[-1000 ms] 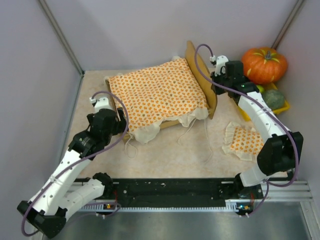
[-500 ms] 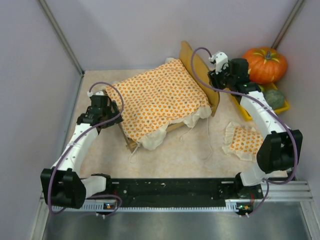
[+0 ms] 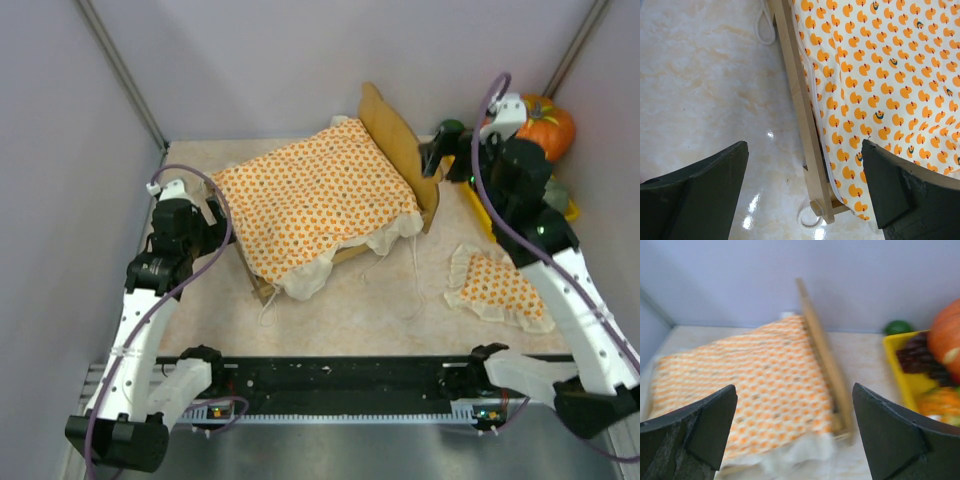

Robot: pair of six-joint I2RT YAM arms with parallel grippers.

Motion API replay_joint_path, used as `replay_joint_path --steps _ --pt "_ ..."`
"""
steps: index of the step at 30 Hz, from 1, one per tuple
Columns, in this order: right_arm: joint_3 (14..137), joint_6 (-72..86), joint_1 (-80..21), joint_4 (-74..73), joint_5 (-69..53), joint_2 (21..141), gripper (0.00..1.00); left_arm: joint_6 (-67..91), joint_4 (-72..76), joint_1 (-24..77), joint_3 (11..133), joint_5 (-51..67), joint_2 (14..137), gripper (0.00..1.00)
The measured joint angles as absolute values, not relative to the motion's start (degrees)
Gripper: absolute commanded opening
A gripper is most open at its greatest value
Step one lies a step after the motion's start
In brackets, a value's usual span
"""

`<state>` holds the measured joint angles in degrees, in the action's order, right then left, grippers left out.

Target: Set up the pet bed

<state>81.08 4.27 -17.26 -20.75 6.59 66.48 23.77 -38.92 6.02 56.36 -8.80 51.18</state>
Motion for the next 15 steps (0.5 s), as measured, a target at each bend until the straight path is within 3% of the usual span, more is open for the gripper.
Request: replay_joint_path --steps 6,7,10,15 --pt "65.1 32.3 -38.5 -22.0 16.3 55.9 0.86 23.6 -40.9 6.0 56.4 -8.6 50.7 0.99" --pt "62.4 35.9 -40.5 -22.3 17.6 56.5 0.86 23.6 -41.1 6.0 56.3 -8.5 50.4 0.99" --pt "55.1 48.0 -47.5 -24.3 22.0 62.8 0.71 23.3 -41.2 6.0 55.9 -8.3 49.5 0.99" --pt "54.8 61.6 -50.5 -27.0 22.9 75.1 0.66 22.8 -41.4 6.0 54.4 -7.4 48.4 0.99"
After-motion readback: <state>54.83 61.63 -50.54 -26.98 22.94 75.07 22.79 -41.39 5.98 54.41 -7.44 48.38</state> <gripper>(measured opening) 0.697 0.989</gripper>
